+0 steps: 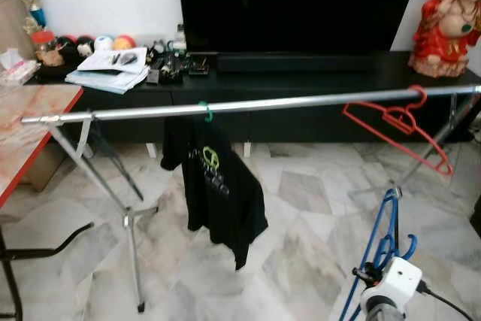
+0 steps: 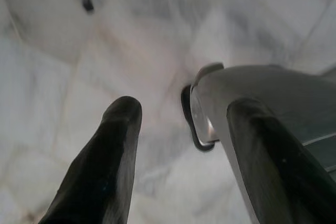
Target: Hang hanger
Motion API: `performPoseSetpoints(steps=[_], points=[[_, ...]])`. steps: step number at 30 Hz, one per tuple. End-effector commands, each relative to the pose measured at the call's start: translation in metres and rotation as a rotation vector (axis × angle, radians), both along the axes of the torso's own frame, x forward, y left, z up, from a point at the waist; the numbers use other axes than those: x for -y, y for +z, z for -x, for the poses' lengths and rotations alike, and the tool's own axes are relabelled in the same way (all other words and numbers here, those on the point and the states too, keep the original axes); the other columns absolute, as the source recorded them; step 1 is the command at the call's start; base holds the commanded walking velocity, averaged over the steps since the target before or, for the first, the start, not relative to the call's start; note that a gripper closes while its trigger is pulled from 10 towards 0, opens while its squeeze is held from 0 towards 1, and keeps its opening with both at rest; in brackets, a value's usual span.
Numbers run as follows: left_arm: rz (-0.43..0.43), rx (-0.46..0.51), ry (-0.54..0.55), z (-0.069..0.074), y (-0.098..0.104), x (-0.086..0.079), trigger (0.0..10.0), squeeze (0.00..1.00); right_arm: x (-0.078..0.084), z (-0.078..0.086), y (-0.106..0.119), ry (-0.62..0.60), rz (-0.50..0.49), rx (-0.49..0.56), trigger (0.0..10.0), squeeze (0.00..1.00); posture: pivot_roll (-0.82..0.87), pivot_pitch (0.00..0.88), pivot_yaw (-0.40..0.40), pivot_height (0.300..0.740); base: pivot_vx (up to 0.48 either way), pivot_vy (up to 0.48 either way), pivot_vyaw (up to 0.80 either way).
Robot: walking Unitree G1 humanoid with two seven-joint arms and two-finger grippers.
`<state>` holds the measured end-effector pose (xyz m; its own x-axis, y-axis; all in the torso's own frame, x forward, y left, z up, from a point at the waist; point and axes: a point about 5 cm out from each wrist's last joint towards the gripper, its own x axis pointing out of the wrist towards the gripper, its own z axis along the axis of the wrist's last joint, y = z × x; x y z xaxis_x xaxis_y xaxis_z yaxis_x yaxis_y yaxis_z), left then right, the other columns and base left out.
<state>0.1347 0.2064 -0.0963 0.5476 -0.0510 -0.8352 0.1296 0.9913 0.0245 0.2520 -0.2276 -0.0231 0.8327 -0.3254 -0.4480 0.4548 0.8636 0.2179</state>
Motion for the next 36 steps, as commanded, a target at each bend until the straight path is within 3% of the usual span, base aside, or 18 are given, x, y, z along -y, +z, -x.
performPoseSetpoints(steps=[1, 12, 16, 24, 29, 36], points=[[-0.009, -0.053, 0.013, 0.013, -0.004, -0.005, 10.0, 0.00, -0.012, -0.006, 0.002, 0.038, -0.002, 0.011, 10.0, 0.00, -0.02, 0.074, -0.019, 0.721, 0.480, 0.000, 0.00], [-0.016, -0.082, 0.018, 0.019, -0.006, -0.006, 10.0, 0.00, -0.014, -0.013, 0.007, 0.077, 0.048, 0.007, 10.0, 0.00, -0.02, 0.078, -0.018, 0.721, 0.471, 0.000, 0.00], [-0.029, -0.103, 0.027, 0.031, -0.007, -0.016, 10.0, 0.00, -0.012, -0.021, 0.015, 0.080, 0.071, 0.034, 10.0, 0.00, -0.01, 0.081, -0.018, 0.721, 0.000, 0.000, 0.00], [-0.040, -0.126, 0.038, 0.047, -0.006, -0.034, 10.0, 0.00, -0.016, -0.040, 0.033, 0.059, 0.023, 0.125, 10.0, 0.00, -0.02, 0.082, -0.021, 0.721, 0.000, 0.000, 0.00], [-0.032, -0.138, 0.028, 0.051, -0.008, -0.030, 10.0, 0.00, -0.016, -0.047, 0.044, 0.016, 0.024, 0.188, 10.0, 0.00, -0.02, 0.081, -0.023, 0.721, 0.000, 0.000, 0.00], [-0.032, -0.153, 0.015, 0.050, -0.011, -0.021, 10.0, 0.00, -0.016, -0.047, 0.043, 0.027, 0.058, 0.173, 10.0, 0.00, -0.01, 0.080, -0.024, 0.721, 0.000, 0.000, 0.00]])
